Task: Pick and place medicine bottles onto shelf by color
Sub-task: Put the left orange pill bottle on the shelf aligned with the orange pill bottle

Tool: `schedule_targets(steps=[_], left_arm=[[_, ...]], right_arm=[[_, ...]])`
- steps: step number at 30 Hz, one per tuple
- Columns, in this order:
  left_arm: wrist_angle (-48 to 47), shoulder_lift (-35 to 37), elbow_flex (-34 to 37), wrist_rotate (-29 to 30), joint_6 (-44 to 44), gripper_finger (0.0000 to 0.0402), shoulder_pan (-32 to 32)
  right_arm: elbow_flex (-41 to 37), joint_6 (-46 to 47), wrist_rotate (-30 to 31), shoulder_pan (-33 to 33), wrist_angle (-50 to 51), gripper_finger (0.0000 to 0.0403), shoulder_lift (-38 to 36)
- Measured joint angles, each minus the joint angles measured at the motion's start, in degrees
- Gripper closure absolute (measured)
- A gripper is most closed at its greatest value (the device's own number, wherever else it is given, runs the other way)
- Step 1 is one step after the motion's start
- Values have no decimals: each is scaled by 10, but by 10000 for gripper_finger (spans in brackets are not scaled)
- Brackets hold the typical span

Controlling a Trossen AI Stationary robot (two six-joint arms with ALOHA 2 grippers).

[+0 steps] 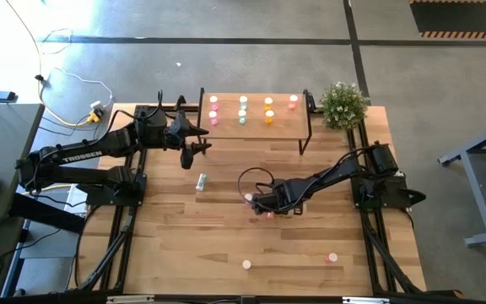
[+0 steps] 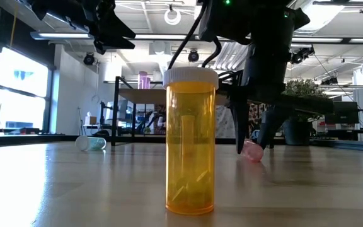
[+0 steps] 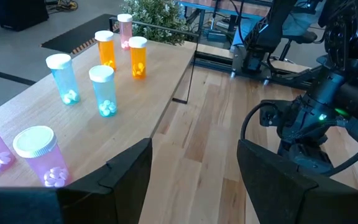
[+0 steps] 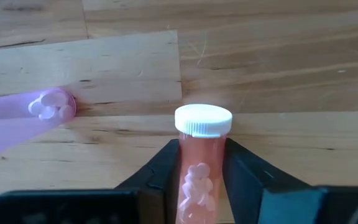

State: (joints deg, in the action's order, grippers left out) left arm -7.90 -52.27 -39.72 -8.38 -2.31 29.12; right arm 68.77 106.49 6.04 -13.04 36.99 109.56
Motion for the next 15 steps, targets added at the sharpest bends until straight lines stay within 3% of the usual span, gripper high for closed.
schedule_targets(steps=[7,15], left_arm=[[1,0,0,0,0,177,0],[4,0,0,0,0,177,0]], right_arm=[[0,-34,7,0,0,314,-3],[33,-81,93,0,4,314,-21]])
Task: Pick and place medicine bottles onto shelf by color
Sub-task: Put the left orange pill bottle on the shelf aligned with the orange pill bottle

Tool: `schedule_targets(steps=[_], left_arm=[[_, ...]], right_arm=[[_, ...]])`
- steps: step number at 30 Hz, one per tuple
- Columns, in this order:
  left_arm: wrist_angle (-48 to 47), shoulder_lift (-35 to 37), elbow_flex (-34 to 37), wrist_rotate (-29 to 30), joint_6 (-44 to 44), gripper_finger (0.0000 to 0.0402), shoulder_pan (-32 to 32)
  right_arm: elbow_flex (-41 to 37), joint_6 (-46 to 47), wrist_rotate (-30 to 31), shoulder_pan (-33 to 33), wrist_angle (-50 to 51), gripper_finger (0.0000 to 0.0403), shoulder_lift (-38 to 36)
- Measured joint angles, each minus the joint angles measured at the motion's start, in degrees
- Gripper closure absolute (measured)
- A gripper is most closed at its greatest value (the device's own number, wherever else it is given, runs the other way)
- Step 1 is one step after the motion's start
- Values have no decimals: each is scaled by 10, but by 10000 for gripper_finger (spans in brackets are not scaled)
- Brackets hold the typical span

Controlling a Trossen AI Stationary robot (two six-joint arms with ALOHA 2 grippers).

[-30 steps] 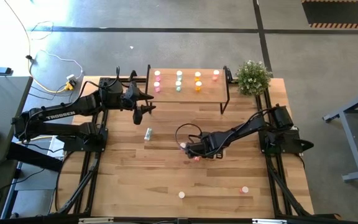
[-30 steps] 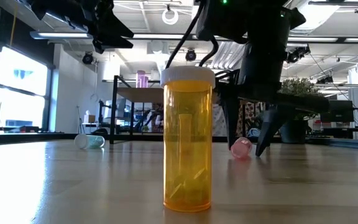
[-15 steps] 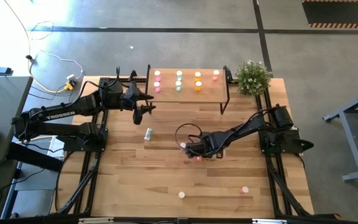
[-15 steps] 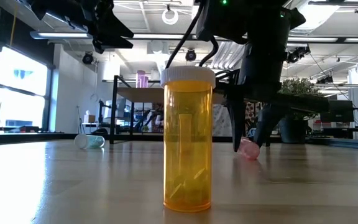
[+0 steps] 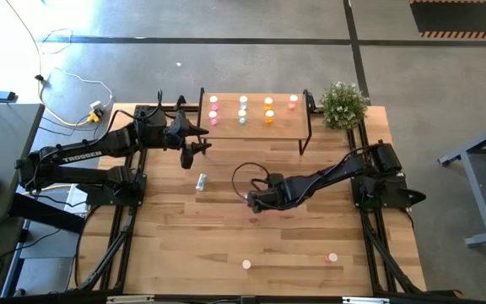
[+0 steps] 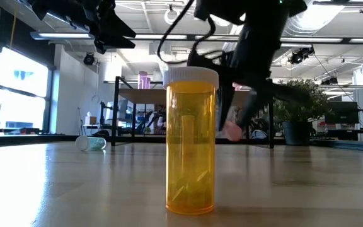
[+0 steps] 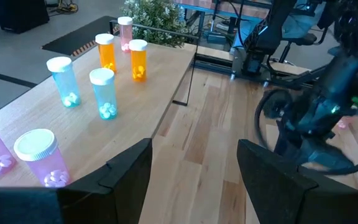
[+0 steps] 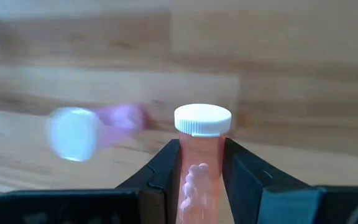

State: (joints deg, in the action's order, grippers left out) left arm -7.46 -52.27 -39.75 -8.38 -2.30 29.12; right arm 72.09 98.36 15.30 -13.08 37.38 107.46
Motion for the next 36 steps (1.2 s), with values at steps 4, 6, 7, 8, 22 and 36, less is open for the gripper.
schedule_targets(steps=[4,6,7,8,22,36], left_arm=[[2,0,0,0,0,177,0],[2,0,0,0,0,177,1],[3,0,0,0,0,177,1],[3,0,0,0,0,177,1],[4,0,0,1,10,177,1],[58,0,0,22,-4,177,1]], right_arm=[[13,-26,66,2,12,314,-23],[13,-38,98,4,14,314,-42],[13,-45,113,5,19,314,-54],[13,-54,127,7,29,314,-64],[13,-261,290,76,102,314,-225],[12,-603,391,161,38,314,-414]])
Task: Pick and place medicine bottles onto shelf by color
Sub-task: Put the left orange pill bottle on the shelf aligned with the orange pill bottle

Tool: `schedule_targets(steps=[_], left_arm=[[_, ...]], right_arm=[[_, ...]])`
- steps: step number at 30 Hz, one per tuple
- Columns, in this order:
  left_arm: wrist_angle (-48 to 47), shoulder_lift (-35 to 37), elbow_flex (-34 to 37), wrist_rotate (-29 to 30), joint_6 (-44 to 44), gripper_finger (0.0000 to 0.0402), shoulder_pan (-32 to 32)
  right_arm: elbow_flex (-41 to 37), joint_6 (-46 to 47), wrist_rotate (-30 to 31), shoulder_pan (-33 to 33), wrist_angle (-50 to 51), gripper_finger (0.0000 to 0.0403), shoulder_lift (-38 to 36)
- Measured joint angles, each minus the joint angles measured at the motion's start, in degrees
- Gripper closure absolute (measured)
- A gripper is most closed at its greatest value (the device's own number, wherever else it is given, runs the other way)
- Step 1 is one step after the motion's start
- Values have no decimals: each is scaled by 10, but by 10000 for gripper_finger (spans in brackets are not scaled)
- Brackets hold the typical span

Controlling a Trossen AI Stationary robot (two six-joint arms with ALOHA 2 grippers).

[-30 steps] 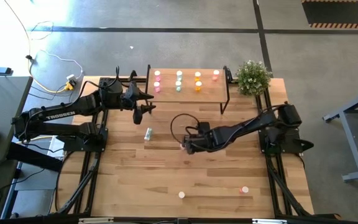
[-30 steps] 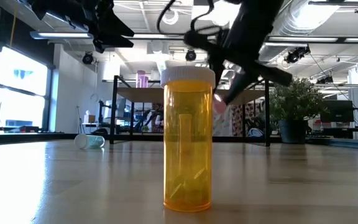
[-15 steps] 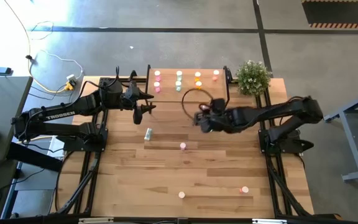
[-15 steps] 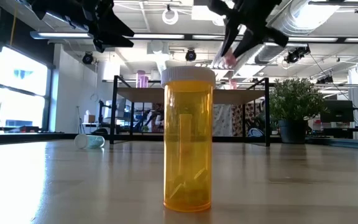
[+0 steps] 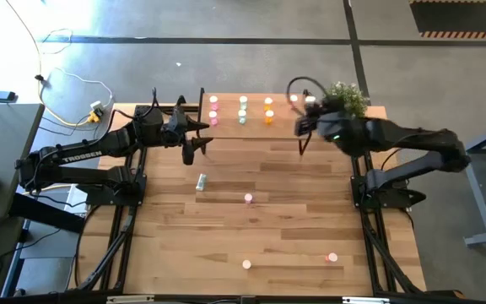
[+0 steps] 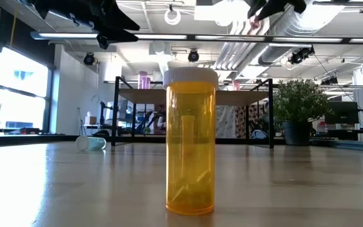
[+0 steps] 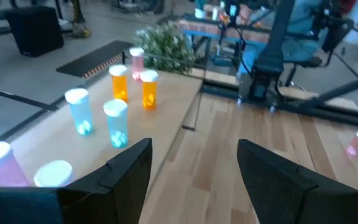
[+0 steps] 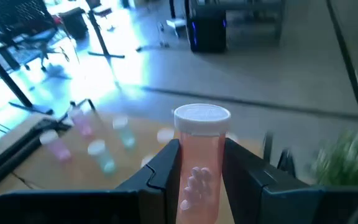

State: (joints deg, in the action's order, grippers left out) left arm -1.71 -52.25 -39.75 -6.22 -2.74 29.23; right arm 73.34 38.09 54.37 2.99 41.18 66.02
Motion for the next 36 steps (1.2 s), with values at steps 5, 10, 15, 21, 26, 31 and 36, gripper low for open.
schedule_targets(steps=[5,10,15,21,26,31,36], left_arm=[[33,0,0,26,-1,177,0],[54,0,0,26,-1,177,0],[58,0,0,28,-1,177,0],[59,0,0,41,-10,177,0],[59,0,0,41,-12,177,0],[59,0,0,41,-16,177,0],[59,0,0,41,-16,177,0]], right_arm=[[0,-182,-6,13,-89,314,-51],[0,-314,-25,16,-142,314,-82],[-33,-304,-25,16,-138,314,-99],[-161,-253,-39,16,-222,314,-137],[-283,-275,-80,16,-388,314,-162],[-403,-322,-108,16,-594,314,-164],[-485,-340,-128,16,-719,314,-147]])
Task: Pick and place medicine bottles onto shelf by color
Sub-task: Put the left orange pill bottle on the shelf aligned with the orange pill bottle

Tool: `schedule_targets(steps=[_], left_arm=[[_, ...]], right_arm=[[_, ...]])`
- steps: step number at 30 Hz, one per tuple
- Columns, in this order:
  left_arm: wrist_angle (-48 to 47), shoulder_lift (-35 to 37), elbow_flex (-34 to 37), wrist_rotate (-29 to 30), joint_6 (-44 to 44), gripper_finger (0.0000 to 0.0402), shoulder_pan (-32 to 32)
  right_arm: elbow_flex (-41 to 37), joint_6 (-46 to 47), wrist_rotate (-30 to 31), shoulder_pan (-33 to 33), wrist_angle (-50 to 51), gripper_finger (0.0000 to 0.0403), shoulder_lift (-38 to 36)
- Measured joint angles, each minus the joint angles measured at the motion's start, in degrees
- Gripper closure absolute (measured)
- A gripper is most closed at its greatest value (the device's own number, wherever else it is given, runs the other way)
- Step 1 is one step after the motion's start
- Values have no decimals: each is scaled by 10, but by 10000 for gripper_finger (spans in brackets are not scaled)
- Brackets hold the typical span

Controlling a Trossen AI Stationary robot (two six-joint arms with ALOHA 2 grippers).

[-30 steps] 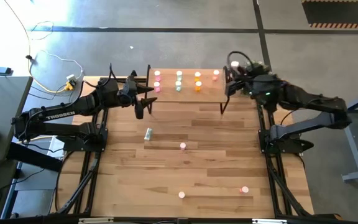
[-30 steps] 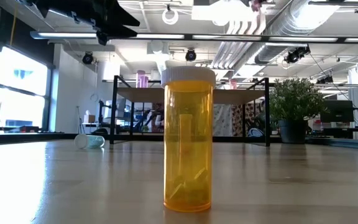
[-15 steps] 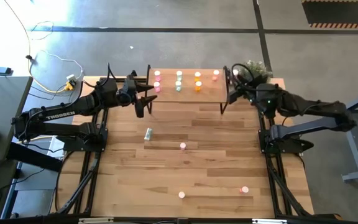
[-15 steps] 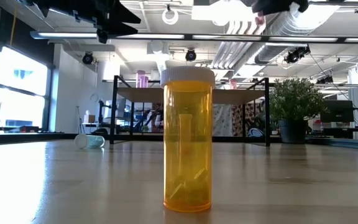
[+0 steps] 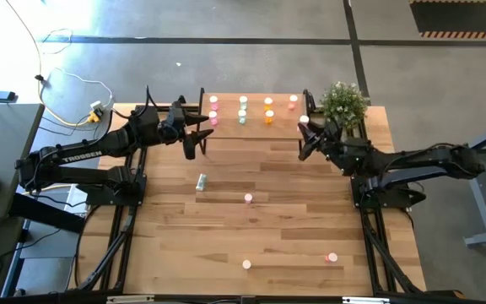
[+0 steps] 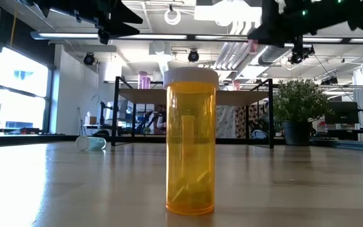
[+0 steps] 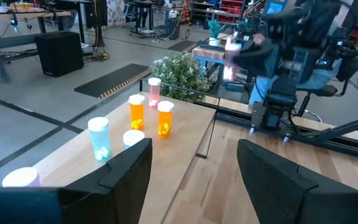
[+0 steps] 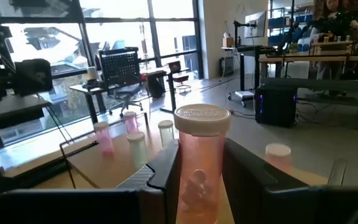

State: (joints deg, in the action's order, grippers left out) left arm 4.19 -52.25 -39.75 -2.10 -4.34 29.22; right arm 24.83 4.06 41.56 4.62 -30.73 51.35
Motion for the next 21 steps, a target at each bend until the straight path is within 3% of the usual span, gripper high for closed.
schedule_targets(steps=[7,21], left_arm=[[0,0,0,0,0,177,0],[0,0,0,0,15,177,0]], right_arm=[[-33,-1,4,15,-45,314,45],[-32,-1,-11,49,-206,314,216]])
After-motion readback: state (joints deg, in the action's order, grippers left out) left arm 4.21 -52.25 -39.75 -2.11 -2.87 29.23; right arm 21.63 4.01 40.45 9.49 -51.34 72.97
